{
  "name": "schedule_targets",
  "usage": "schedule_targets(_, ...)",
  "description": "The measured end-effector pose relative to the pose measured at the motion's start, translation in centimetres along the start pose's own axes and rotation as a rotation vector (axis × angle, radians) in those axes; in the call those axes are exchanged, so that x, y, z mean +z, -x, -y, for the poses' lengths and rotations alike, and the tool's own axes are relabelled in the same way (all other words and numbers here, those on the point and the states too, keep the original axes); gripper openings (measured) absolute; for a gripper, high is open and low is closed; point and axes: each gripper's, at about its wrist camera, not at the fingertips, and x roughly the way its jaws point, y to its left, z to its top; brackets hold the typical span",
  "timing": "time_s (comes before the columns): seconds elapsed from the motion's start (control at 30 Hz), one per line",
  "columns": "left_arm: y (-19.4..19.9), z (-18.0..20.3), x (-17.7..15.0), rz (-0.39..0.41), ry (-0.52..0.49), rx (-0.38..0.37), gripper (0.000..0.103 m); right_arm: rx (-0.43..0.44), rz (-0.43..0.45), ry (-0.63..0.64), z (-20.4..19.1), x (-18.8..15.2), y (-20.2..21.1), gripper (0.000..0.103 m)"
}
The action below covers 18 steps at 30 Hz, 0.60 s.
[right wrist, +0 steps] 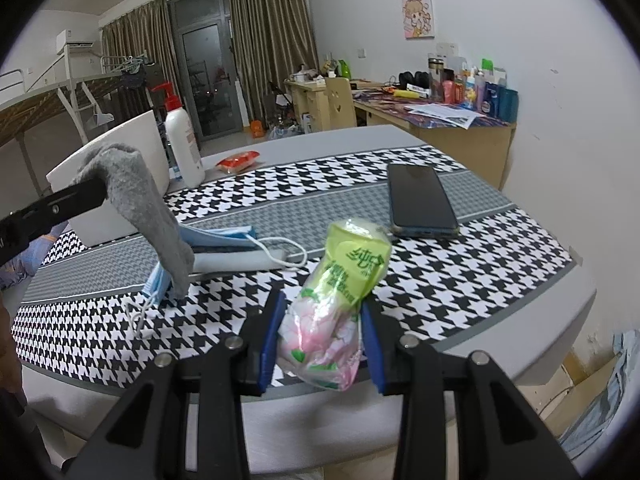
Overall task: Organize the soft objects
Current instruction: 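Lift the grey cloth with the left gripper while the right gripper lifts the snack bag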
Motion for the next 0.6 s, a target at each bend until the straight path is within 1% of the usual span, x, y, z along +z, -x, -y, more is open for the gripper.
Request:
schedule_targets(0.13, 0.6, -0.4, 0.3, 0.011, 0.009, 0.016, 0.013, 0.016, 0.017, 0.018, -0.8, 0.4, 0.4, 0.042)
schedule_targets(0.23, 0.8, -0.6, 0.3, 0.016, 0.005, 0.044, 0.013, 0.027, 0.027, 0.027, -1.2, 0.9, 0.6, 0.042)
schedule_targets(0.6, 2.2, -1.8, 1.2, 0.048, 0.016, 0.082, 0.013, 0.069, 0.062, 0.058, -2.8, 2.4, 1.0, 0.042)
